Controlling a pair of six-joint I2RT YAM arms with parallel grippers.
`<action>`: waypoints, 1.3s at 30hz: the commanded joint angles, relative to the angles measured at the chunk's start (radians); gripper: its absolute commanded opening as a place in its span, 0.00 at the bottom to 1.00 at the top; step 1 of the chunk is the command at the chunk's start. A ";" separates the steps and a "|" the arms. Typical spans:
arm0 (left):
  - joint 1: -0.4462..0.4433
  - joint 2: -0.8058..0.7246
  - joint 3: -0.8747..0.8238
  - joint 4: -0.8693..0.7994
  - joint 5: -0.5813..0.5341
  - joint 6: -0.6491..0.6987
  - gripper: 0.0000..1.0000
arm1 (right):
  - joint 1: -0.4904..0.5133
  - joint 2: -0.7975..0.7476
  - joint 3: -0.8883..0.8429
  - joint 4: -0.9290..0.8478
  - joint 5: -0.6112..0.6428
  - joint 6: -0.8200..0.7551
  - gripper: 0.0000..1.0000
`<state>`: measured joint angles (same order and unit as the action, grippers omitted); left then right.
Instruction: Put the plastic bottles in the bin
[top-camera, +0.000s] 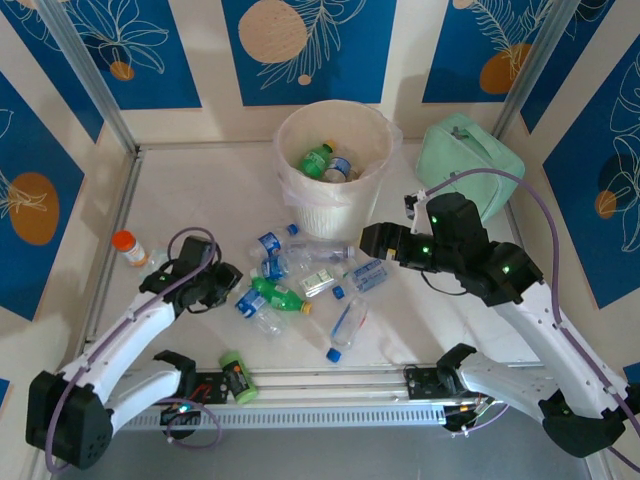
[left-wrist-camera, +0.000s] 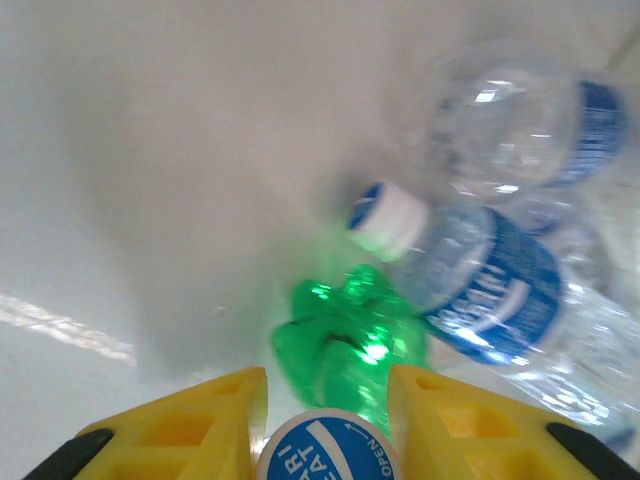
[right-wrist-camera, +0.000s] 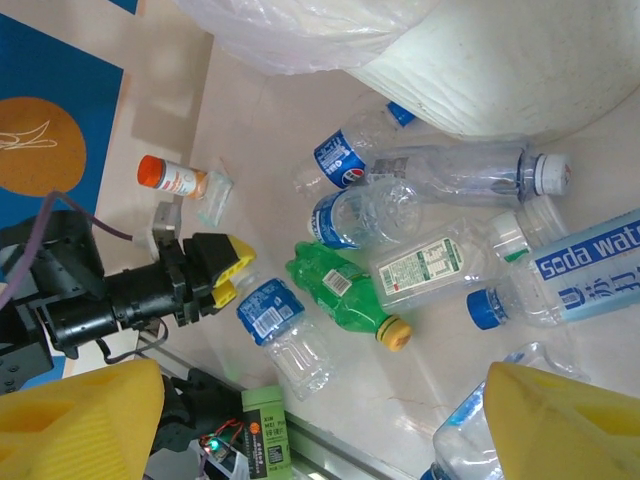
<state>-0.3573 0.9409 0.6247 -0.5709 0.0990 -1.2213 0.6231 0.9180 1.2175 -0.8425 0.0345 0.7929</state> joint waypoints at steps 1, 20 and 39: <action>0.011 -0.050 0.044 0.022 0.073 0.007 0.35 | 0.016 -0.027 0.034 0.023 -0.003 -0.006 0.84; 0.010 -0.027 0.199 0.426 0.379 -0.049 0.31 | 0.104 0.167 0.099 0.112 -0.239 -0.041 0.93; 0.010 0.074 0.173 0.827 0.559 -0.249 0.27 | 0.108 0.215 0.032 0.262 -0.328 -0.032 1.00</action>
<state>-0.3561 1.0031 0.7921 0.1848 0.6025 -1.4380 0.7292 1.1236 1.2430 -0.5900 -0.2710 0.7692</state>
